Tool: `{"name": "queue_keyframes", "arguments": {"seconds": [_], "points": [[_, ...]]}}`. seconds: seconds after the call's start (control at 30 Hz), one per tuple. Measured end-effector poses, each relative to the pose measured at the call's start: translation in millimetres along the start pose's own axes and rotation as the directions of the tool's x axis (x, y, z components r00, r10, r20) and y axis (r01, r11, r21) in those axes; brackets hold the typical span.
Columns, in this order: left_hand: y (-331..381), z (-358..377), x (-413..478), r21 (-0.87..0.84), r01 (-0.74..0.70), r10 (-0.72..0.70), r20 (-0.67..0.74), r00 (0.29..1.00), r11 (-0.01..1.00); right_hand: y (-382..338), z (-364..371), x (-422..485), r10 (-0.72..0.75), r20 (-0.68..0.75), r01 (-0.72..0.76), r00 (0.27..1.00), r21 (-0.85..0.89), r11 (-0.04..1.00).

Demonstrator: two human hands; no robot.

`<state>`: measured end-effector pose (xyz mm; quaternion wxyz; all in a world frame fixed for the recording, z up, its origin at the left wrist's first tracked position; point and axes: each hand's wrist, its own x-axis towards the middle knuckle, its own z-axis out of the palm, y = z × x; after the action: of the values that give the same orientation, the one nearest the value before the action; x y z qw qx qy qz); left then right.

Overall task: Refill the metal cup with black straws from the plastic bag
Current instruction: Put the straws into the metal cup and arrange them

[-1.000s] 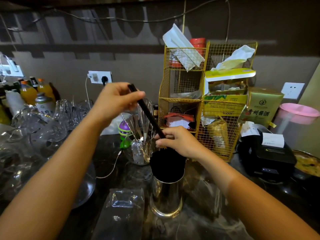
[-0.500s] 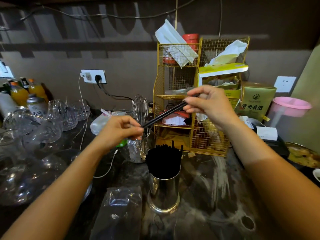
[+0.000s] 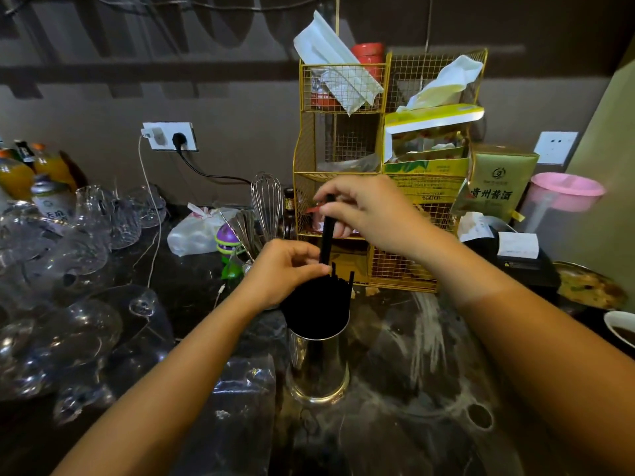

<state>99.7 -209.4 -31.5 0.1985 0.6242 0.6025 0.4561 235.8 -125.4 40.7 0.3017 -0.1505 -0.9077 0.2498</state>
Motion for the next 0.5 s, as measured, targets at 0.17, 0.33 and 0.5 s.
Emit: {"name": "queue_keyframes", "arguments": {"seconds": [0.17, 0.33, 0.5], "points": [[-11.2, 15.3, -12.9, 0.06, 0.033, -0.03, -0.05, 0.998, 0.998, 14.0, 30.8, -11.3, 0.005, 0.107, 0.001, 0.994, -0.057, 0.998], [-30.7, 22.3, -22.3, 0.359, 0.023, -0.002, -0.061, 0.998, 0.933, 27.1, 59.6, -31.1, 0.067, 0.193, -0.04, 0.979, -0.137, 0.99], [-44.2, 28.2, -28.3, 0.441, 0.022, 0.021, -0.091, 0.996, 0.897, 35.8, 78.9, -42.4, 0.114, 0.173, -0.082, 0.978, -0.181, 0.98]]}}
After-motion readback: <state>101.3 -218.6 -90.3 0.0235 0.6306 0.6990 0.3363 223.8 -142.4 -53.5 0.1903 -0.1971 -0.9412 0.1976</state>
